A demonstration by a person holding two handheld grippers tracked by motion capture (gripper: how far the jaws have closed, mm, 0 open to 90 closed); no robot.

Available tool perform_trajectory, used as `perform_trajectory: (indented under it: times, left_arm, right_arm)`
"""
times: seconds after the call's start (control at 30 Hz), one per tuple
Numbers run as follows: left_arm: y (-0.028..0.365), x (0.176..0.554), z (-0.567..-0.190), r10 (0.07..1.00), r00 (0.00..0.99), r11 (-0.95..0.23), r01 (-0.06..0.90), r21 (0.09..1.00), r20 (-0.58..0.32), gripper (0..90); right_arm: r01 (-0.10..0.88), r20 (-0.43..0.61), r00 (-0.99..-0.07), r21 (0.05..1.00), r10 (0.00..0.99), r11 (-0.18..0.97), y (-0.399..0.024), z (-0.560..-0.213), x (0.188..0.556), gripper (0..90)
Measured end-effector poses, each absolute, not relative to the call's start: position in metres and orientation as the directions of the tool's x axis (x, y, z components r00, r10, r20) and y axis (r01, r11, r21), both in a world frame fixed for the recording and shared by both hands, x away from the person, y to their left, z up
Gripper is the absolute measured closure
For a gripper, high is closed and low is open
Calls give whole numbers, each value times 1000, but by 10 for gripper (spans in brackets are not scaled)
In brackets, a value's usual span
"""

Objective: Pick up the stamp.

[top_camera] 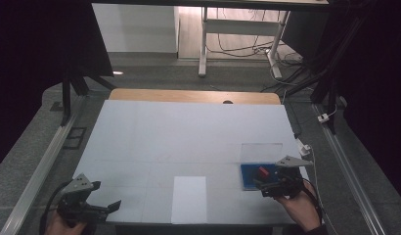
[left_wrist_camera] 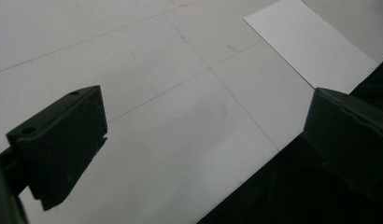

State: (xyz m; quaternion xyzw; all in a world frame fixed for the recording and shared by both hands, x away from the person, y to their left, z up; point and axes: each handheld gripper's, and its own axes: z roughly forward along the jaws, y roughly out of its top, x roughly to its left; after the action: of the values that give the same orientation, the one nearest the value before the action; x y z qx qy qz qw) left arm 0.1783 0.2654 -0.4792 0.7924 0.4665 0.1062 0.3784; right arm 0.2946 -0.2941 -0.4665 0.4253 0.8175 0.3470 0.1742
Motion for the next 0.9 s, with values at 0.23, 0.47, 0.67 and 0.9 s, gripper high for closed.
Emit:
perform_trajectory:
  times: [0.23,0.47,0.67,0.9]
  left_arm:
    - [264,178,-479,817,549,-290,655,698,-176,3]
    - [265,178,-479,812,554,-287,653,701,-184,5]
    - [265,178,-479,811,557,-290,652,700,-182,6]
    - [265,178,-479,810,557,-289,652,701,-184,7]
  right_arm:
    - [589,5,-599,681,801,436,-293,-474,307,0]
    - [585,-10,-619,661,785,470,-295,-476,319,149]
    - [592,-7,-634,638,773,491,-299,-474,325,438]
    - [598,10,-645,629,764,497,-302,-471,328,646]
